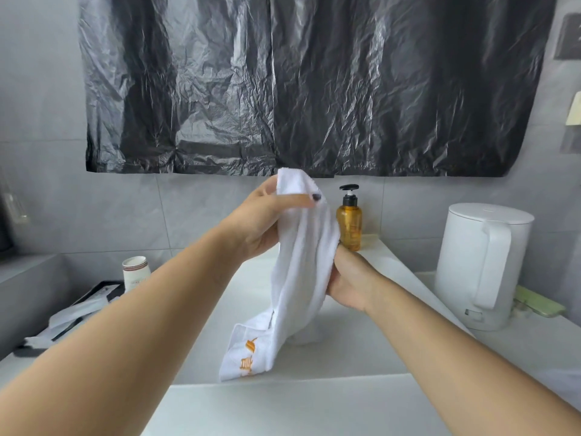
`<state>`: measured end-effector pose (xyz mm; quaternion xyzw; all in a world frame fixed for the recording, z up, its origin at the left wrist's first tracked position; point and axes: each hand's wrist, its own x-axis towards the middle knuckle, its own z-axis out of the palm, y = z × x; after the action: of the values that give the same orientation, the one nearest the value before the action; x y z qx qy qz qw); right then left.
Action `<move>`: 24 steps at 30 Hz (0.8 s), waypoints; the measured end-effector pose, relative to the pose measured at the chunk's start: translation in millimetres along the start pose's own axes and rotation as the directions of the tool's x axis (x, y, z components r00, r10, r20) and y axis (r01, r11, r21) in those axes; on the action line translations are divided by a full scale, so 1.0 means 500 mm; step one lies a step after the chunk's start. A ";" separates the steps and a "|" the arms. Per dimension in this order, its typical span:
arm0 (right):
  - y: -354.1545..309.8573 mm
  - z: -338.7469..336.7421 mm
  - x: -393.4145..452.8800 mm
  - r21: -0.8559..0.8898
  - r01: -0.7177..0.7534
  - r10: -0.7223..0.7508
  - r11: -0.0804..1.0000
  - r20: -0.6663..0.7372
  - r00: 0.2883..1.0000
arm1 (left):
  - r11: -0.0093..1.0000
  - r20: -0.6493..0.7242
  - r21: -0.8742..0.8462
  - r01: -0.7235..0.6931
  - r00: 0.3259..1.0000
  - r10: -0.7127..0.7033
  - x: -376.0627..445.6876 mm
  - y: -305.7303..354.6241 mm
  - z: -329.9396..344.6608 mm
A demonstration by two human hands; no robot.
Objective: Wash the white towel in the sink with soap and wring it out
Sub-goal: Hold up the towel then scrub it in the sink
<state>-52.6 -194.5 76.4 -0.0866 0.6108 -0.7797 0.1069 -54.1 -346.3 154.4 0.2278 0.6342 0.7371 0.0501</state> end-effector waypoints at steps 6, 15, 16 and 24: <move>-0.022 0.014 -0.011 -0.009 -0.071 0.072 0.997 0.179 0.981 | 0.943 0.112 0.332 0.028 0.991 -0.069 -0.016 0.000 -0.059; -0.102 -0.059 -0.004 0.116 0.063 -0.062 0.991 -0.007 0.998 | 0.515 -0.365 0.844 0.150 0.865 0.345 -0.026 0.017 -0.126; -0.116 -0.068 -0.002 0.039 0.037 -0.037 0.999 -0.013 0.999 | 0.462 -0.382 0.864 0.199 0.857 0.345 -0.025 0.021 -0.129; -0.222 -0.117 -0.016 -0.288 -0.209 0.169 0.934 -0.159 0.973 | 0.809 -0.672 0.476 0.345 0.736 0.082 -0.019 0.029 -0.154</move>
<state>-67.4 -112.3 170.3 0.0088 0.7343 -0.6669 0.1266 -73.4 -422.8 158.9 -0.0935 0.8152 0.5374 -0.1949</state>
